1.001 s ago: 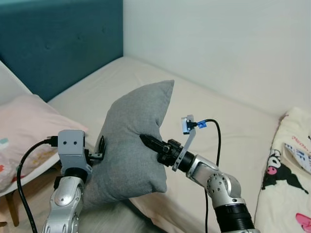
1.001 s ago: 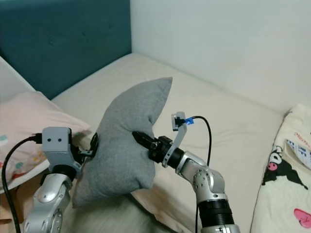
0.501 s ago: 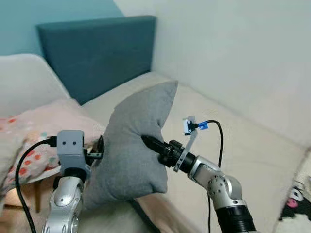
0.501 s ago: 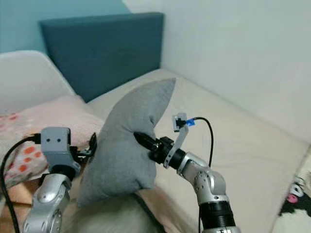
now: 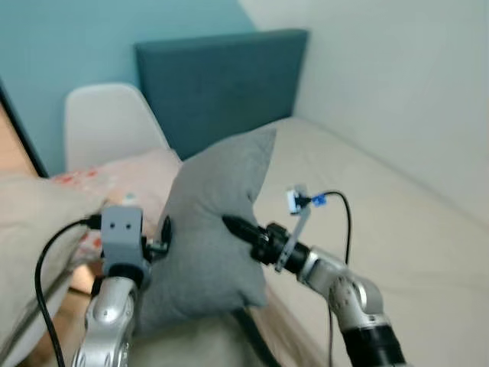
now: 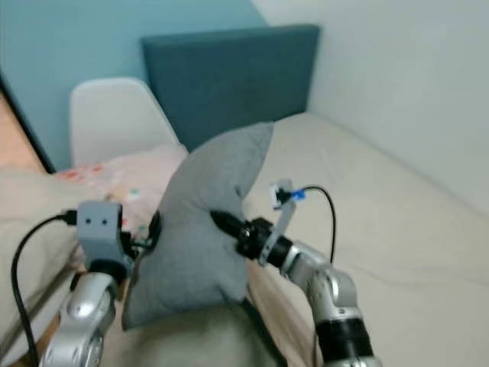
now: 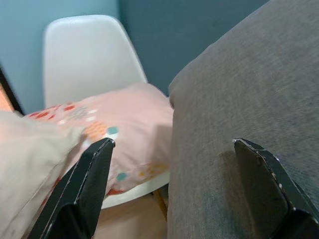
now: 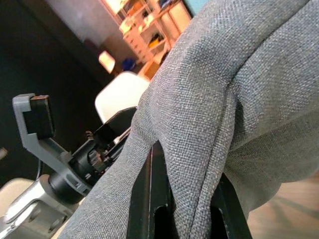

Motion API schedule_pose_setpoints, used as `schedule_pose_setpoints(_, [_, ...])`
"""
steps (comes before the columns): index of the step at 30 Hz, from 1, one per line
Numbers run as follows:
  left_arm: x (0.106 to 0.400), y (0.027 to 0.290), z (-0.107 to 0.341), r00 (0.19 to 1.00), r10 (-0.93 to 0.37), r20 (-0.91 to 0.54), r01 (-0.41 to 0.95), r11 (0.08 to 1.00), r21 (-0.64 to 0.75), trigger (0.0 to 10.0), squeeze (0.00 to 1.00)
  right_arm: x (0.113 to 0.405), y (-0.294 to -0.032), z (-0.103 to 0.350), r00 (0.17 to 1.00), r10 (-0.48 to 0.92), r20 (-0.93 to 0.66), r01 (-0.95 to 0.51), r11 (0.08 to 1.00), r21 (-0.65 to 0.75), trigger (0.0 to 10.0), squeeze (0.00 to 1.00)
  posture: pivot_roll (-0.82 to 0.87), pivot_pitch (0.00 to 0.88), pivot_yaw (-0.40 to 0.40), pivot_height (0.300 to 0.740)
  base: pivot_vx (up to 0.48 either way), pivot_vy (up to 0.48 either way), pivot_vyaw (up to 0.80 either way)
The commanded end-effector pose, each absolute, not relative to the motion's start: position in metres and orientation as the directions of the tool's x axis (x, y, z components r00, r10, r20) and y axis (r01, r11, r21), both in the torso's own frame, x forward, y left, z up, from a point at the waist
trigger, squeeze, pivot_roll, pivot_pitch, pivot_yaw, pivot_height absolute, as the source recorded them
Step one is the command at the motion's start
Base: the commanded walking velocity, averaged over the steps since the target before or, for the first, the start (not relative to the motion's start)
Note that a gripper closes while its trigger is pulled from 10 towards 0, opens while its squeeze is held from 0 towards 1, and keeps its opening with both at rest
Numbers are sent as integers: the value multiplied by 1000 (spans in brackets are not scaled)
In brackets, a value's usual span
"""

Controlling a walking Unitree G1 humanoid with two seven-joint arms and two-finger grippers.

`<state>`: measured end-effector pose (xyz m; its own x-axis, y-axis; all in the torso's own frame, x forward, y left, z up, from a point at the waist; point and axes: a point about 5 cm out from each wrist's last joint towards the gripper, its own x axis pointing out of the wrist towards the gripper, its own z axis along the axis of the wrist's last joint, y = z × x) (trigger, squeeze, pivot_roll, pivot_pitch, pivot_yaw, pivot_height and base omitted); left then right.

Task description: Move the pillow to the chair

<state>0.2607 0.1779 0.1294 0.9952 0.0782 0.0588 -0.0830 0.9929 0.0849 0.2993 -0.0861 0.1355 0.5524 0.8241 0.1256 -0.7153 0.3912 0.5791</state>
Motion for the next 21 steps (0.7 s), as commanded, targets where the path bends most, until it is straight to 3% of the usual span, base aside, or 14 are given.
schedule_pose_setpoints(1, [260,178,128,996,78,52,-83,992,91,10000,0,301,-83,152,528,823,211,-770,359,528,10000,0,26,0,-117,709,0,0,763])
schedule_pose_setpoints(21, [262,179,130,994,84,64,-90,992,93,10000,0,301,-82,155,522,823,224,-778,351,522,10000,0,27,0,-120,709,0,0,763])
